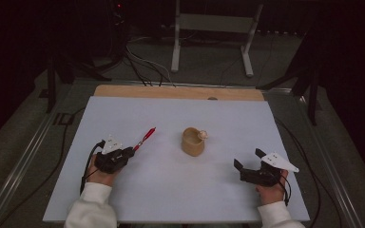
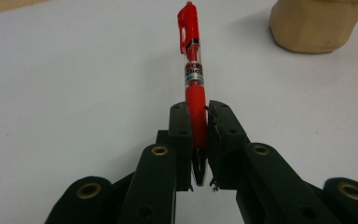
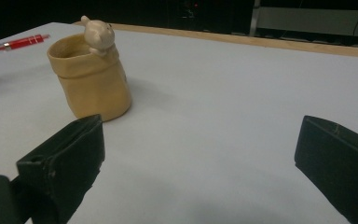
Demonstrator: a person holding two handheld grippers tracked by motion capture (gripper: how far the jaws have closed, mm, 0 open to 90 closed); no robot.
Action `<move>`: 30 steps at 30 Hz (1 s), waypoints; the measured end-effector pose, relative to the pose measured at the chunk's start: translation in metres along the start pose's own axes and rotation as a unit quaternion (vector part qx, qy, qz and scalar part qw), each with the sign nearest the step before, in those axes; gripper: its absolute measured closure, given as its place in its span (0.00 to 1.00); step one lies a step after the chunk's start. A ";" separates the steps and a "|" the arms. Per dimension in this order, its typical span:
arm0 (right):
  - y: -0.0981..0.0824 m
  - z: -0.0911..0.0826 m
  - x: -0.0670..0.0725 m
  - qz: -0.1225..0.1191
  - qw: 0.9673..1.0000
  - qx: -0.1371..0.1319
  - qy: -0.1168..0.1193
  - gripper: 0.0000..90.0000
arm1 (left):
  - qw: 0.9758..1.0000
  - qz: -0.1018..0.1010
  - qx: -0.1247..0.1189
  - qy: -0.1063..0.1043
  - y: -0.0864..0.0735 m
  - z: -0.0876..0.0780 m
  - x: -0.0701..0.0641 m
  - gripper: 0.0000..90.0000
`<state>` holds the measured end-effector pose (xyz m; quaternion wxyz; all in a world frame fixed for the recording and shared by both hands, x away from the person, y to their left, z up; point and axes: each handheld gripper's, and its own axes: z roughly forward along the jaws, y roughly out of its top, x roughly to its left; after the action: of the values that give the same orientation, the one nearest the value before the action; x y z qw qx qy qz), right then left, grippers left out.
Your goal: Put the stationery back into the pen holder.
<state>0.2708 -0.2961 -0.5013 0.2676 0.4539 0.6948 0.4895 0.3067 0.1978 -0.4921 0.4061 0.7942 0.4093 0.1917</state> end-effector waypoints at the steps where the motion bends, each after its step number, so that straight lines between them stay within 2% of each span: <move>1: 0.000 0.000 0.000 0.000 1.000 0.000 0.000 0.02 | 1.000 0.000 0.000 0.000 0.000 0.000 0.000 0.90; 13: 0.000 0.000 -0.001 0.002 1.000 0.002 0.000 0.02 | 1.000 0.010 -0.016 -0.011 0.013 -0.012 0.001 0.90; 30: 0.000 0.001 0.000 0.004 1.000 0.005 0.001 0.02 | 0.999 0.030 -0.025 -0.030 0.031 -0.017 -0.002 0.90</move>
<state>0.2715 -0.2960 -0.5021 0.2633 0.4574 0.6957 0.4873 0.3101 0.1940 -0.4568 0.4319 0.8012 0.3679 0.1903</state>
